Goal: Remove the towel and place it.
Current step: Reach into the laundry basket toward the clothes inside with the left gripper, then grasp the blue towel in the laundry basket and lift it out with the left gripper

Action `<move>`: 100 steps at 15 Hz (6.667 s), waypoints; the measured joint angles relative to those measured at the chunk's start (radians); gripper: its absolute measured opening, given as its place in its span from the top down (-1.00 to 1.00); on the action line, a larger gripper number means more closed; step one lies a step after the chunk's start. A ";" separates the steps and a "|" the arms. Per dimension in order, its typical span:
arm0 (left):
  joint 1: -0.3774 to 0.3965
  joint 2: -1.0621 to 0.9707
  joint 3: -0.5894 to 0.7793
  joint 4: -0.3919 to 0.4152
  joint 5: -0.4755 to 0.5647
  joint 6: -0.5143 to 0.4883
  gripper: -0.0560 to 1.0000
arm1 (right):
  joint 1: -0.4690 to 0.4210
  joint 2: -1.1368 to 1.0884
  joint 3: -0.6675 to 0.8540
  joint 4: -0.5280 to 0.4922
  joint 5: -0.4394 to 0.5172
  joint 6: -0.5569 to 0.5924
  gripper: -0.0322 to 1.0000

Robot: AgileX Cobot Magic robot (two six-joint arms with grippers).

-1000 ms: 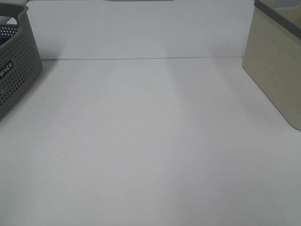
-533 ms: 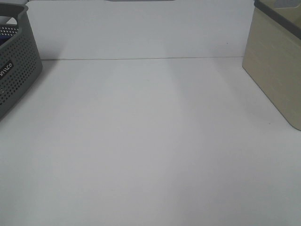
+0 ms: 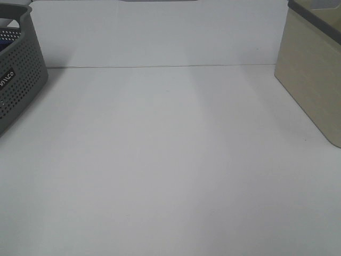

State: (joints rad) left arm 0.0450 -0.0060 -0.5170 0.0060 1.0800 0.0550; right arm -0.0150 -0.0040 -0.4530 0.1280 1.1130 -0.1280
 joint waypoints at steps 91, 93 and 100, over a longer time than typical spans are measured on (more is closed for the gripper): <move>0.253 2.231 -1.357 0.225 -0.126 1.049 -0.83 | 0.000 0.000 0.000 0.002 0.000 0.000 -0.83; 0.253 2.226 -1.359 0.224 -0.126 1.055 -0.14 | 0.000 0.000 0.000 0.002 0.000 0.000 -0.83; 0.253 2.226 -1.359 0.224 -0.110 1.048 0.50 | 0.000 0.000 0.000 0.002 0.000 0.000 -0.83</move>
State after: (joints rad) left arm 0.2980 2.2200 -1.8760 0.2300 0.9700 1.1030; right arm -0.0150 -0.0040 -0.4530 0.1300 1.1130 -0.1280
